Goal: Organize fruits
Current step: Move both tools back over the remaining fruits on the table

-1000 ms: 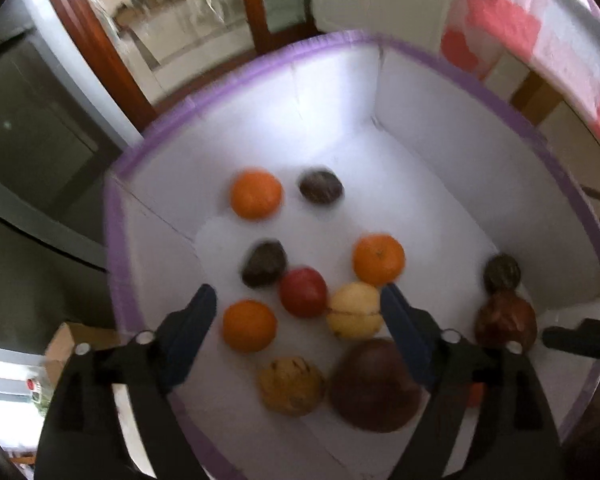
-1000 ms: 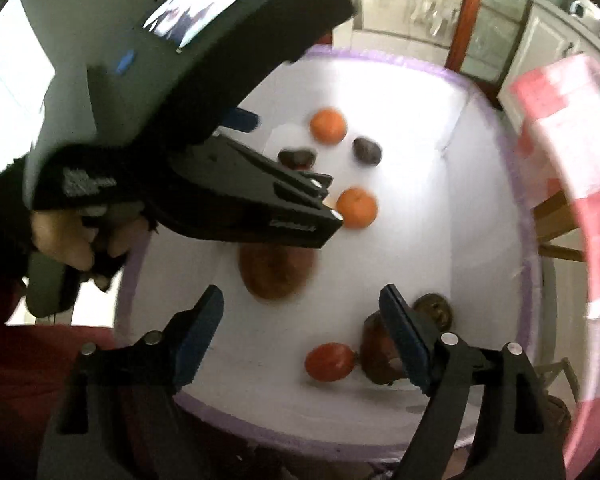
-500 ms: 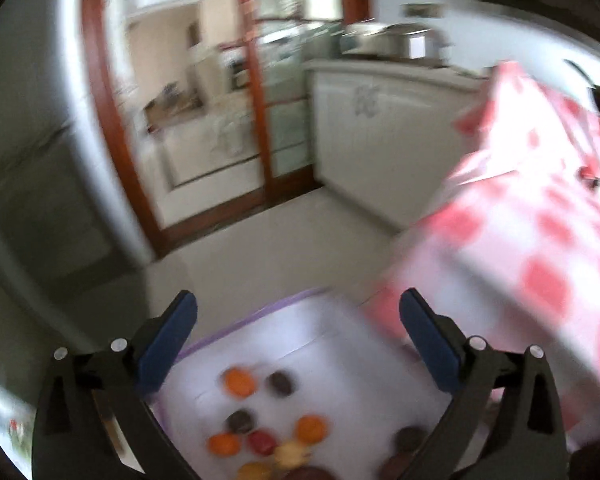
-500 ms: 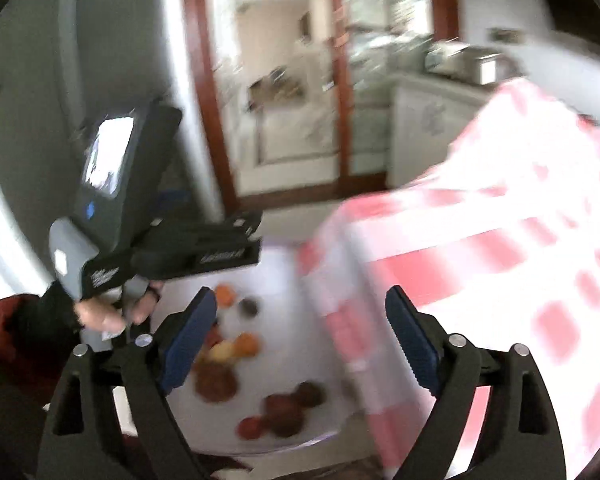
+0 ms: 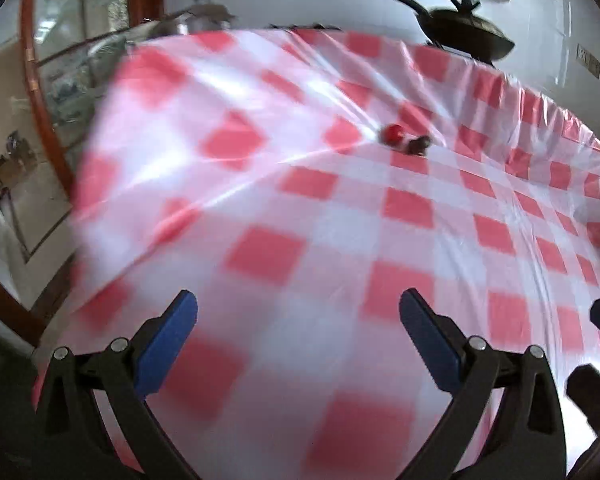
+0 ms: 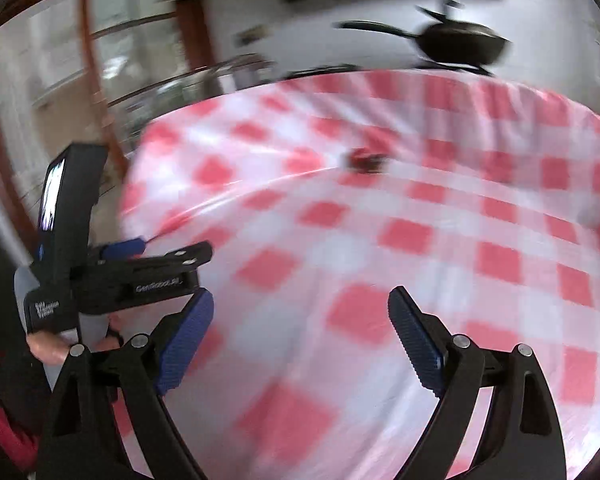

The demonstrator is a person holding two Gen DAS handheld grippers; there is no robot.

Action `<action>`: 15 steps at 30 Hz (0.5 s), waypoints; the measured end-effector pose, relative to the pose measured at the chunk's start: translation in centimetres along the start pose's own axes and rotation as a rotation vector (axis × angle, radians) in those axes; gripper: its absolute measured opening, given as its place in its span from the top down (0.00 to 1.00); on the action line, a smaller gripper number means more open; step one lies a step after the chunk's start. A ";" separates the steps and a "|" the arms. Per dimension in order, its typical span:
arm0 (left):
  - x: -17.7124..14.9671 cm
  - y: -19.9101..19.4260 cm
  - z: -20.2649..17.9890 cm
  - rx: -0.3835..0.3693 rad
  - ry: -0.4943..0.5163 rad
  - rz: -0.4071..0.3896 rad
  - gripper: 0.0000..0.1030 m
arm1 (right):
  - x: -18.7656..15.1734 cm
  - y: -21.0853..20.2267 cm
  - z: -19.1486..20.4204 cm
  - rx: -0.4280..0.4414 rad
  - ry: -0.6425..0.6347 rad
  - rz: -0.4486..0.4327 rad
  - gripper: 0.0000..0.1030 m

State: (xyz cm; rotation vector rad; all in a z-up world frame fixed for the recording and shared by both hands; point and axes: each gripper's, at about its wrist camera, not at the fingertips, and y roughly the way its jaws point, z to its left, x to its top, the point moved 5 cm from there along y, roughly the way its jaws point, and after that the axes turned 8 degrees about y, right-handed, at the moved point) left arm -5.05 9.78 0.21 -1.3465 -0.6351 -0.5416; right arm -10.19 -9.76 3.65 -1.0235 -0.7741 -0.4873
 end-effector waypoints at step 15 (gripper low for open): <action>5.2 8.2 -4.5 -0.190 -0.092 0.055 0.02 | 9.2 14.0 -10.9 -0.137 0.143 0.104 0.16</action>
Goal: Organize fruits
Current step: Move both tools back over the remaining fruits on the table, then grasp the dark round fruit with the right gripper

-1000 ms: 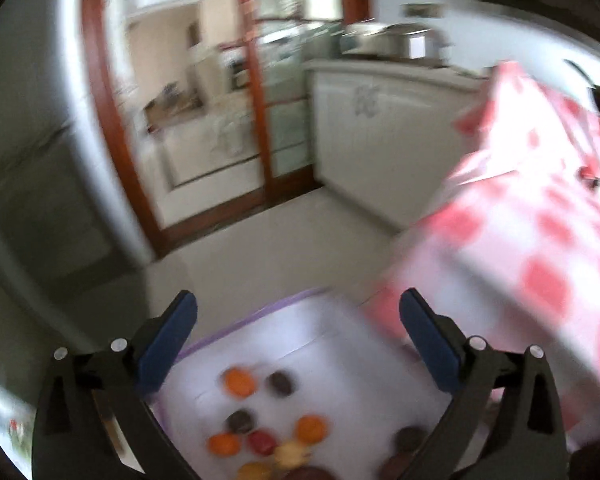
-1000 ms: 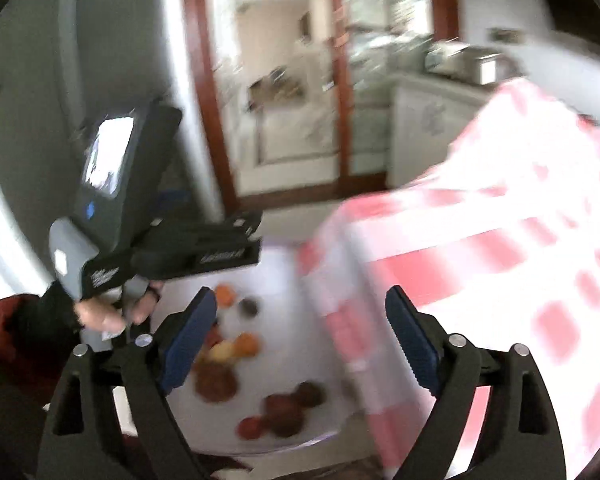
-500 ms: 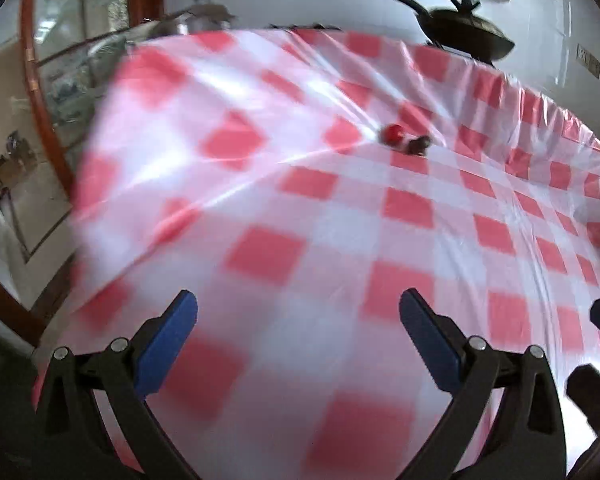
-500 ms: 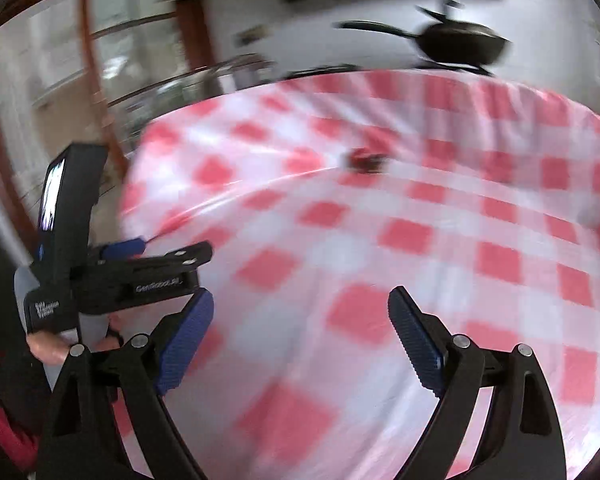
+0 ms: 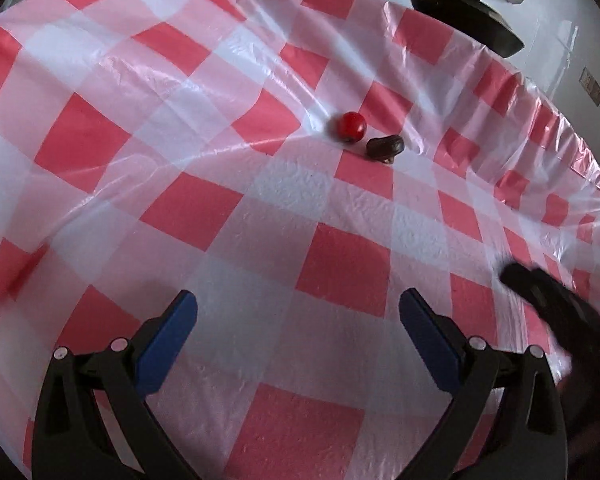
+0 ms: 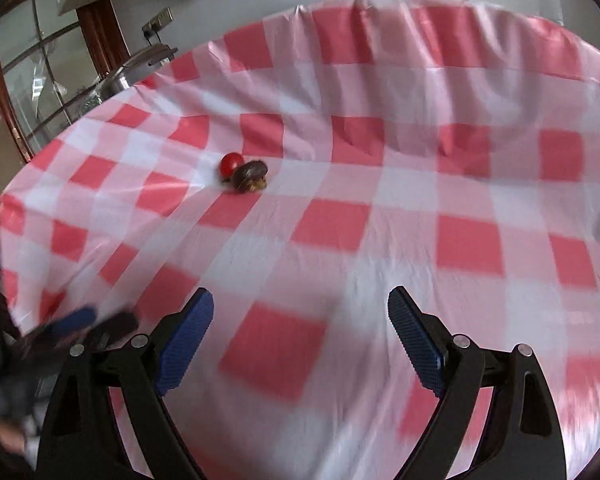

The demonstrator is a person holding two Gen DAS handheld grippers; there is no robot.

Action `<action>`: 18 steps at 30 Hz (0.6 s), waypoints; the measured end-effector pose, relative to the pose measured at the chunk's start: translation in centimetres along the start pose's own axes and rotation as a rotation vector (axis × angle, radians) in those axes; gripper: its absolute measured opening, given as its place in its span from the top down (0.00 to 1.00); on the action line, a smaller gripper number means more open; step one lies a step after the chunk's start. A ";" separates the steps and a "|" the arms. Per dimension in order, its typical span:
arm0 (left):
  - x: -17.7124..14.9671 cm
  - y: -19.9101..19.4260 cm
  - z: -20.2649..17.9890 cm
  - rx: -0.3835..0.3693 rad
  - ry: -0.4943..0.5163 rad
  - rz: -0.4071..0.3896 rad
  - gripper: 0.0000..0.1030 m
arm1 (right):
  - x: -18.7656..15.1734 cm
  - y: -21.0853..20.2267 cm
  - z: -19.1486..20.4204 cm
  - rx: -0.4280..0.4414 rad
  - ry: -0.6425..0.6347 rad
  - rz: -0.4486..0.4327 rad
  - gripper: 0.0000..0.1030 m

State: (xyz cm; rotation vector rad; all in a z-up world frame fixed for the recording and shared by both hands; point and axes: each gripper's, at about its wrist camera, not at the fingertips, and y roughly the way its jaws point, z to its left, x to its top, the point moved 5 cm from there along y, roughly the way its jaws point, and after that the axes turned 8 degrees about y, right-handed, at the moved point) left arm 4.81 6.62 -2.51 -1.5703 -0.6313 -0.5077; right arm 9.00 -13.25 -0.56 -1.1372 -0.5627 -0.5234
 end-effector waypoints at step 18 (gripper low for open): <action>-0.5 0.3 -0.3 0.056 0.012 0.017 0.02 | 7.9 14.1 7.7 -0.002 -0.193 0.139 0.50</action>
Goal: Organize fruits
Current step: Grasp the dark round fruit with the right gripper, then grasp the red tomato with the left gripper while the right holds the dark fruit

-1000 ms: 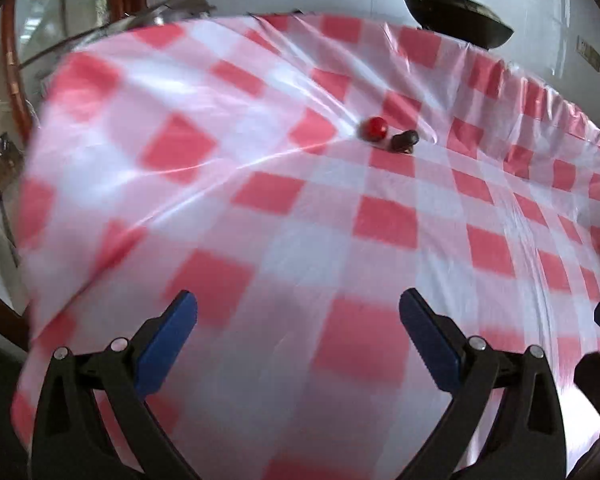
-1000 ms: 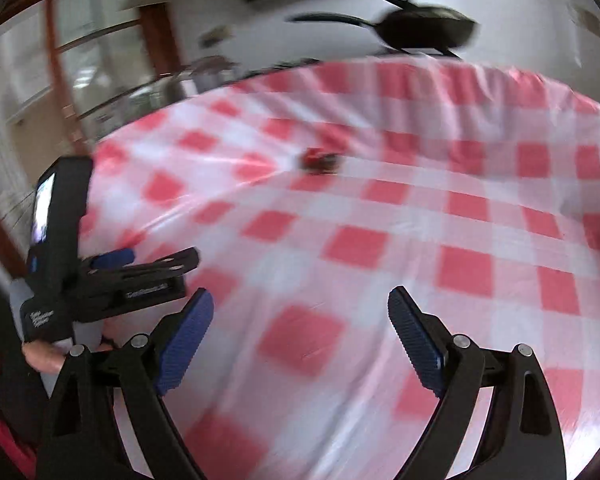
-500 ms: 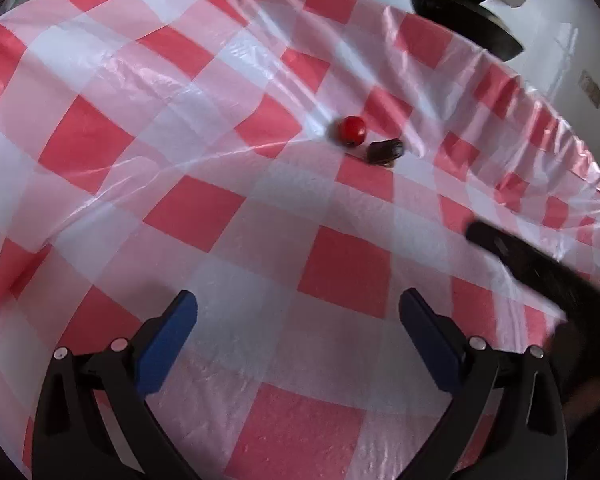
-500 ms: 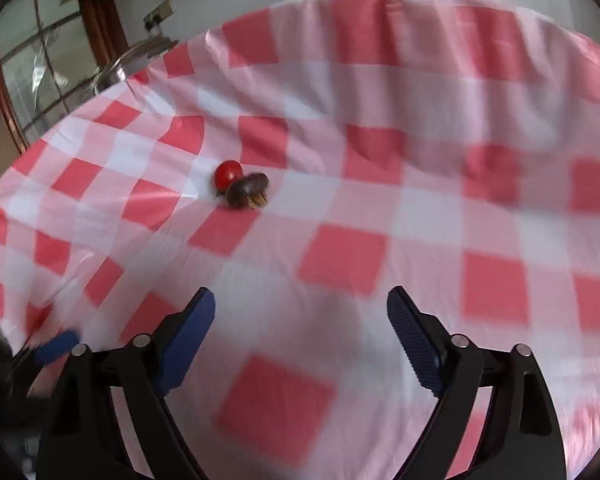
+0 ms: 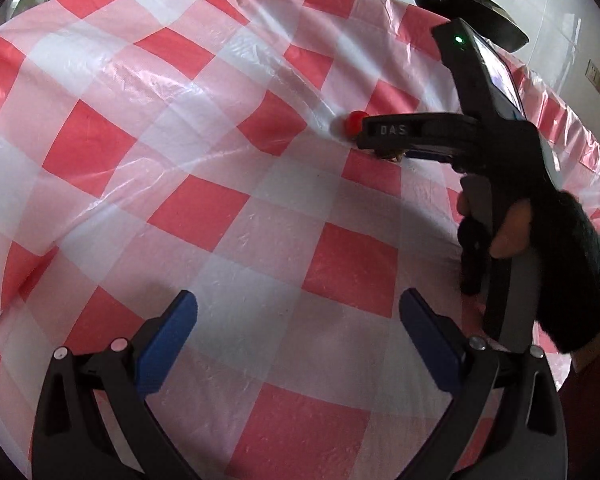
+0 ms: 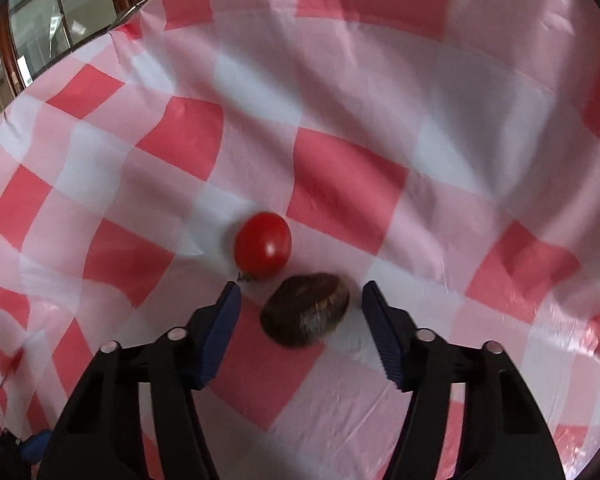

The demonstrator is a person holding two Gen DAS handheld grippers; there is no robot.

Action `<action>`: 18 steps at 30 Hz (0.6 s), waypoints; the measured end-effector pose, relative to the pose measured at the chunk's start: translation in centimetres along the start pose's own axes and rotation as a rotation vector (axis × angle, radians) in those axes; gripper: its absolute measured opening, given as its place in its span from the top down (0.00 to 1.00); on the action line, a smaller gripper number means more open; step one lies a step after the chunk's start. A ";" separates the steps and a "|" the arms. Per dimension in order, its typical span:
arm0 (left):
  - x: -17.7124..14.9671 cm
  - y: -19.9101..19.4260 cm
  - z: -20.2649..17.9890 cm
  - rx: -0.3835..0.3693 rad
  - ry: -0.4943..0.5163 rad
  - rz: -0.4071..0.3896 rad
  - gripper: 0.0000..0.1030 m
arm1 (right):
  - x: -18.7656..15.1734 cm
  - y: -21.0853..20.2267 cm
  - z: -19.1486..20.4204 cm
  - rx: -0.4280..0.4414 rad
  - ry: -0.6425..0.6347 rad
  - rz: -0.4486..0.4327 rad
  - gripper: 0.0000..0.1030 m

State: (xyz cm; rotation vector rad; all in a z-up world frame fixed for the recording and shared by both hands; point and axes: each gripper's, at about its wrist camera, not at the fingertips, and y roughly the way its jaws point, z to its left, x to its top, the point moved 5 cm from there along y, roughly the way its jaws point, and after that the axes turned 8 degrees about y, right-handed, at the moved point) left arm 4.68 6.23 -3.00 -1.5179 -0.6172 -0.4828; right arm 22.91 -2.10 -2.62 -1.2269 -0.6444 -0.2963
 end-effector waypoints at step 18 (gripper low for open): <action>0.1 0.4 0.0 -0.002 0.011 0.010 0.02 | -10.0 -13.5 -15.0 -0.030 0.478 -0.250 0.61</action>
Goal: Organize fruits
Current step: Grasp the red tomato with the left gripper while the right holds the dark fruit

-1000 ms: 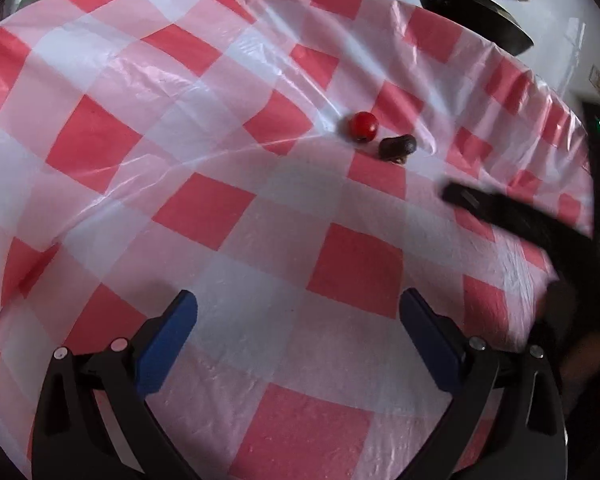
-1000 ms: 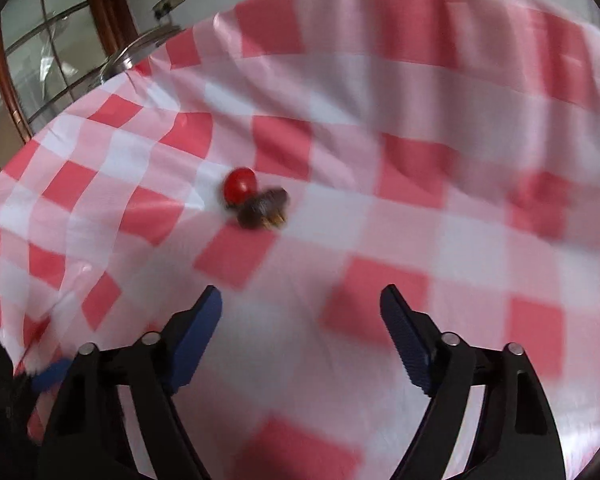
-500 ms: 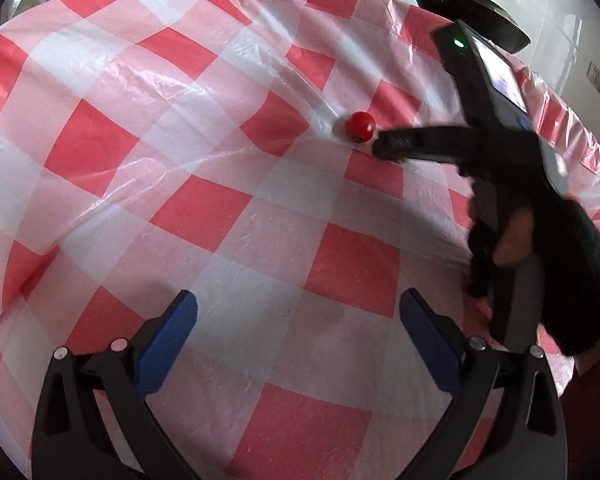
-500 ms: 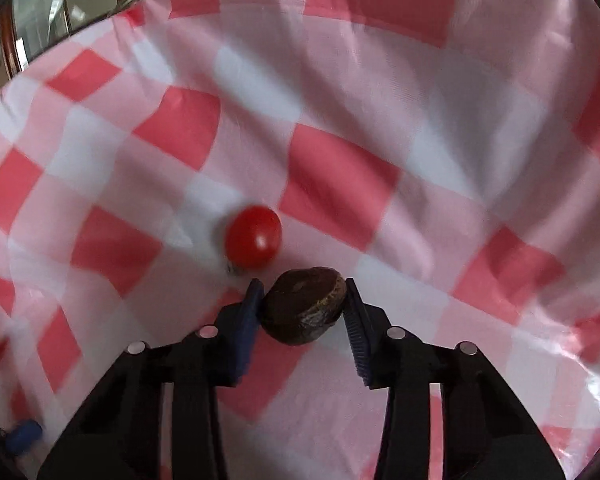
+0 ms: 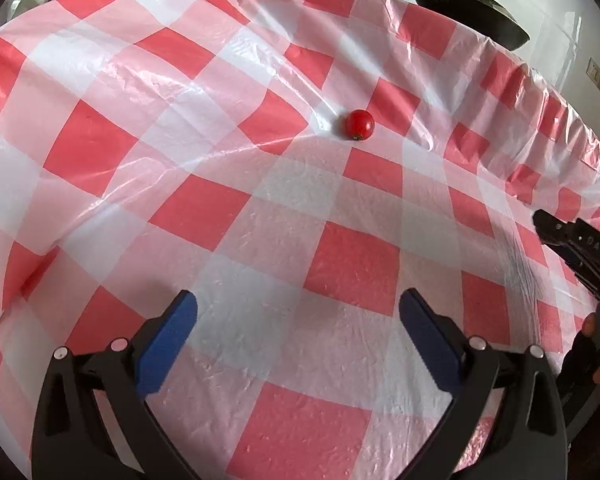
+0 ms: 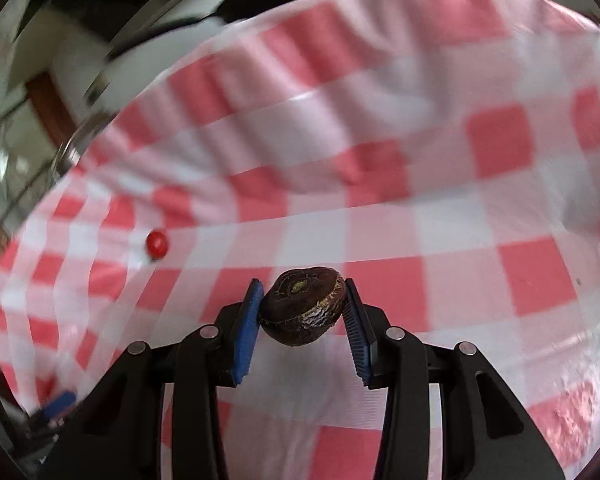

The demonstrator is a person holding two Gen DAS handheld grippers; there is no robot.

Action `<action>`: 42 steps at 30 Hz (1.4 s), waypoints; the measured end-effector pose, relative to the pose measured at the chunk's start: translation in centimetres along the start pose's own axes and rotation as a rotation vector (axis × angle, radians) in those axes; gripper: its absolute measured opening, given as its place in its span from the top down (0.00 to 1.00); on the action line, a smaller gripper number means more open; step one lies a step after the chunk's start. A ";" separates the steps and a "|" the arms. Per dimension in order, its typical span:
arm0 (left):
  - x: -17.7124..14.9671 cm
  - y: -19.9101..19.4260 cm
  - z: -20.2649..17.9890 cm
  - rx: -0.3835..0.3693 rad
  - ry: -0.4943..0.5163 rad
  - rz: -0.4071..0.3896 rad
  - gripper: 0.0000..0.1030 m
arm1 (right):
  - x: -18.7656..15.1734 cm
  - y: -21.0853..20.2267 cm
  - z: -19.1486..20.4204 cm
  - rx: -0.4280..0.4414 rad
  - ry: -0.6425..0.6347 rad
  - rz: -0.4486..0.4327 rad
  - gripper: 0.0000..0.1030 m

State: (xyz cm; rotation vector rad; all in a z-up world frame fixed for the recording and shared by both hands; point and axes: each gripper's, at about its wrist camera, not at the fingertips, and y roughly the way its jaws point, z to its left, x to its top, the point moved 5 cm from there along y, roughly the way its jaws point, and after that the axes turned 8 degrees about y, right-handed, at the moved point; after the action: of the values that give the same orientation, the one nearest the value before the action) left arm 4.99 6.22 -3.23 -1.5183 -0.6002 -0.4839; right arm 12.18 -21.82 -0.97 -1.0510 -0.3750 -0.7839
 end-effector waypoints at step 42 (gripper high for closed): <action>3.3 -1.3 -6.1 -0.043 0.140 -0.102 0.70 | 1.0 -0.6 -2.9 0.060 0.177 -0.048 0.61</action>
State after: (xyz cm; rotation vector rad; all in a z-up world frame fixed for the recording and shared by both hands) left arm 7.05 0.40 0.12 -1.4851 -0.5621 -0.6797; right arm 12.18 -24.87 -1.35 -0.9115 -0.2722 -0.8960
